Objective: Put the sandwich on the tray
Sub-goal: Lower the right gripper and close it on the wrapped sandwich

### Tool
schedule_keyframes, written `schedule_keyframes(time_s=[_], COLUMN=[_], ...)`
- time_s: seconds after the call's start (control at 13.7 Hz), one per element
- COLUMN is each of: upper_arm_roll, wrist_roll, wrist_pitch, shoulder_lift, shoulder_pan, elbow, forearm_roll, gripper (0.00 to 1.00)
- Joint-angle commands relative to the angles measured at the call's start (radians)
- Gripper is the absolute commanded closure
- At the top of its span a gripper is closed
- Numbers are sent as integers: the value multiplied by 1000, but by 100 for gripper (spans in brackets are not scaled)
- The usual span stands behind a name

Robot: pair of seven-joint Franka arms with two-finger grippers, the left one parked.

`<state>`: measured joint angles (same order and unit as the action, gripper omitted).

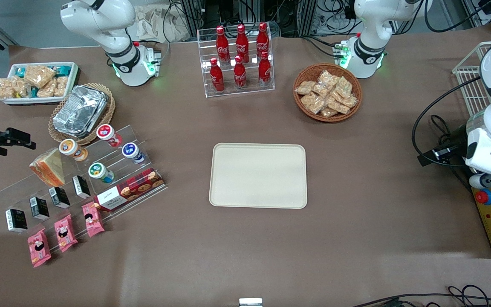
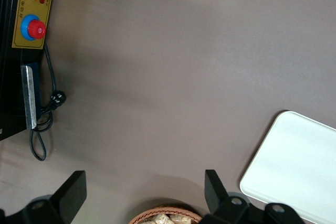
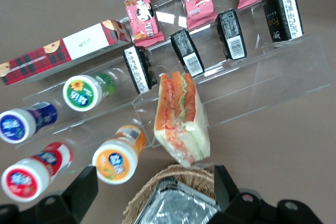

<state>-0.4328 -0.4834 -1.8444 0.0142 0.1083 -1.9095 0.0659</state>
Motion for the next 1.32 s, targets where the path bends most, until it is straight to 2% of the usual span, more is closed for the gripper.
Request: schedule_keyframes(time_s=[0.0, 0.29, 0.51, 0.95, 1.1, 1.24], upper_arm_roll=[3, 3, 2, 3, 3, 3], wrist_roll=[-30, -43, -127, -135, -162, -182], wrist_pitch=[-122, -234, -301, -360, -368, -378], shoulder_lift=[-40, -24, 24, 55, 64, 72], shoulder_pan=[2, 4, -7, -16, -16, -16], elbow=[-115, -177, -177, -198, -200, -200], forearm_roll=[-17, -21, -26, -28, -26, -26], gripper=[1, 1, 1, 2, 11, 29])
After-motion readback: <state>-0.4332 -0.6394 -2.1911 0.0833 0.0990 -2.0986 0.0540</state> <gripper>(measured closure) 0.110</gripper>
